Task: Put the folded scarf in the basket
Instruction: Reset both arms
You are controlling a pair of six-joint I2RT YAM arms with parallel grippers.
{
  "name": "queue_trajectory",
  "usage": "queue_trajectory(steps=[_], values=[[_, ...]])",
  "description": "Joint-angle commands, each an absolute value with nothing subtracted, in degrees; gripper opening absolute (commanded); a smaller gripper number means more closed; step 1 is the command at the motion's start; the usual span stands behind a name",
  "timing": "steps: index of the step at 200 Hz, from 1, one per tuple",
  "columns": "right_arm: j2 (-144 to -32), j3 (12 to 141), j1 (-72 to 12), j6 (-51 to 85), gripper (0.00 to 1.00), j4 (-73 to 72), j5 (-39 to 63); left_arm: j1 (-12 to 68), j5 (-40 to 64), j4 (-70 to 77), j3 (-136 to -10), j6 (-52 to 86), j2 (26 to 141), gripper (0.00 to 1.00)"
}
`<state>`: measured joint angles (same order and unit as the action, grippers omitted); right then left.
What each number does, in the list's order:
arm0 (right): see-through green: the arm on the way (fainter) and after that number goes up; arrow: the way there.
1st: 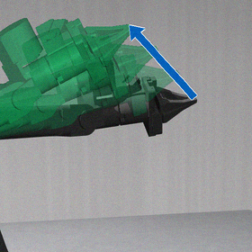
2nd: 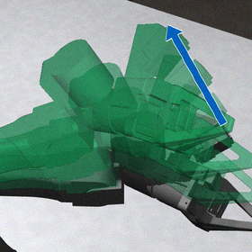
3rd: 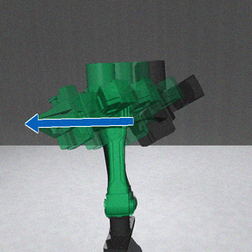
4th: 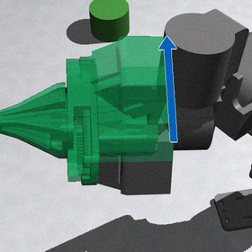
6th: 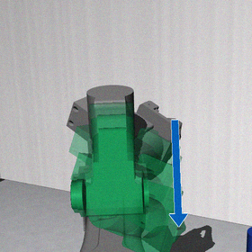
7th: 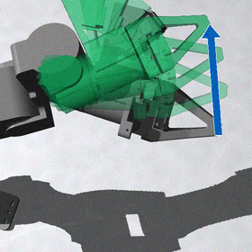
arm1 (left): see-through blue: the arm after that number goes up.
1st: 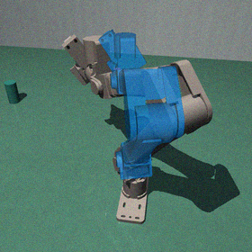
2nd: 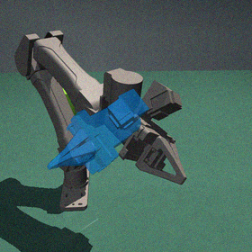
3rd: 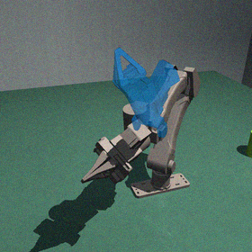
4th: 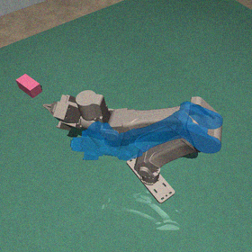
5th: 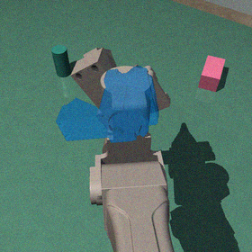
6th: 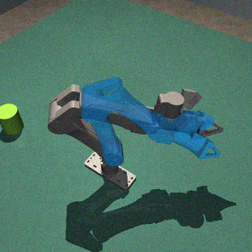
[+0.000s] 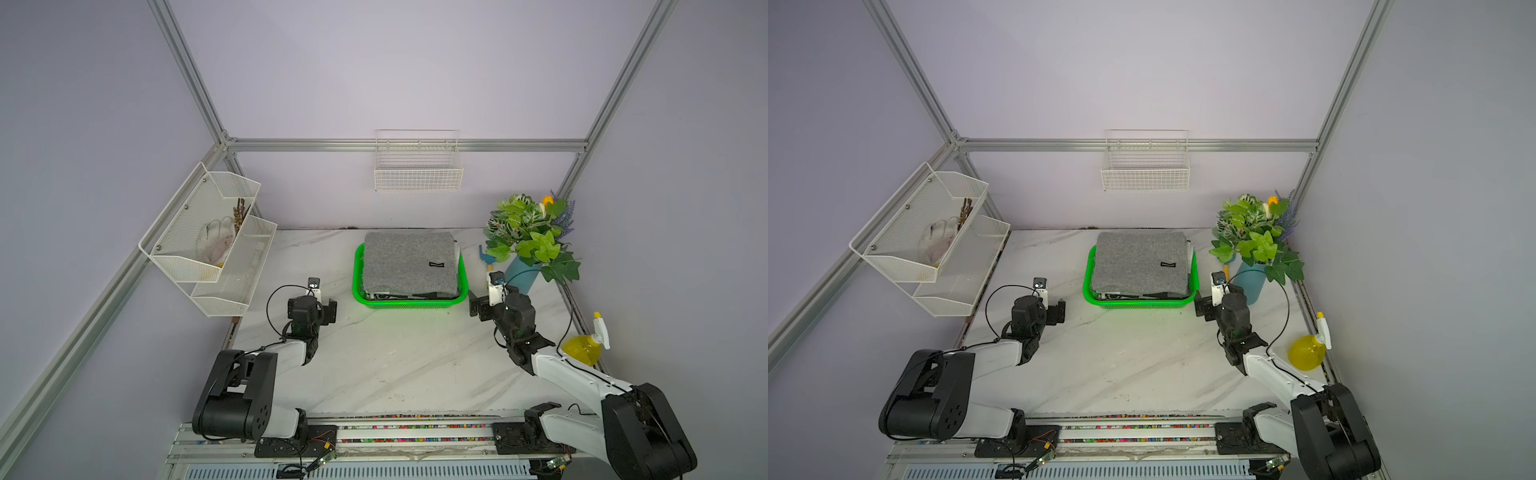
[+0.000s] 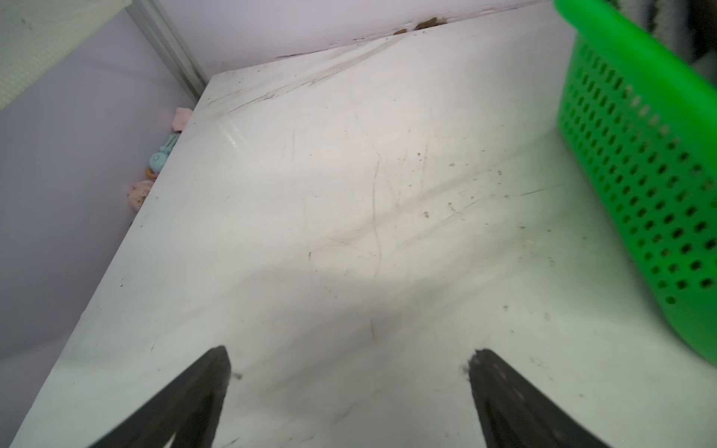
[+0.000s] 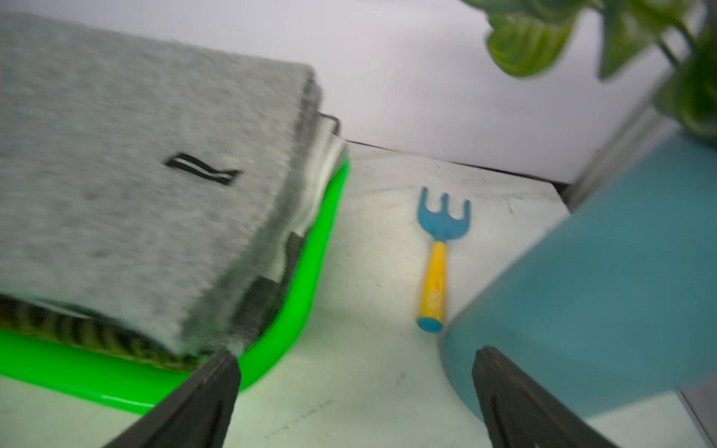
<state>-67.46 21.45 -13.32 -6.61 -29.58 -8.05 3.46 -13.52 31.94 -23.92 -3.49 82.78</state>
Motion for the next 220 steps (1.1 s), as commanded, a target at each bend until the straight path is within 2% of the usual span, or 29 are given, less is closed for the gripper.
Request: queue_trajectory(steps=[1,20,36,80,104,136,220], values=[[-68.2,17.56,-10.47,-6.66,1.0,-47.85,-7.15,1.2,-9.72,46.16,-23.22,-1.36,84.58,1.0],[-71.76,16.76,-6.05,-2.02,1.0,-52.51,-2.1,0.14,-7.26,49.23,-23.8,-1.27,88.66,1.0],[-76.01,16.19,-4.18,-0.74,1.0,-56.23,-2.61,-0.94,-5.82,48.52,-23.74,-0.13,88.38,1.0],[-91.09,13.17,-3.8,-0.66,1.0,-75.74,-2.85,-1.03,-6.77,53.08,-21.93,0.05,89.82,1.0],[-88.75,17.47,-3.69,-0.78,1.0,-61.82,-2.74,-1.0,-6.68,51.65,-22.42,0.16,89.56,1.0],[-89.99,16.45,-3.65,0.14,1.0,-67.34,-4.56,-1.02,-6.76,51.58,-22.44,0.17,89.48,1.0],[-90.14,16.84,-3.69,-0.09,1.0,-66.63,-4.49,-0.99,-6.77,51.73,-22.25,0.07,89.38,1.0]])
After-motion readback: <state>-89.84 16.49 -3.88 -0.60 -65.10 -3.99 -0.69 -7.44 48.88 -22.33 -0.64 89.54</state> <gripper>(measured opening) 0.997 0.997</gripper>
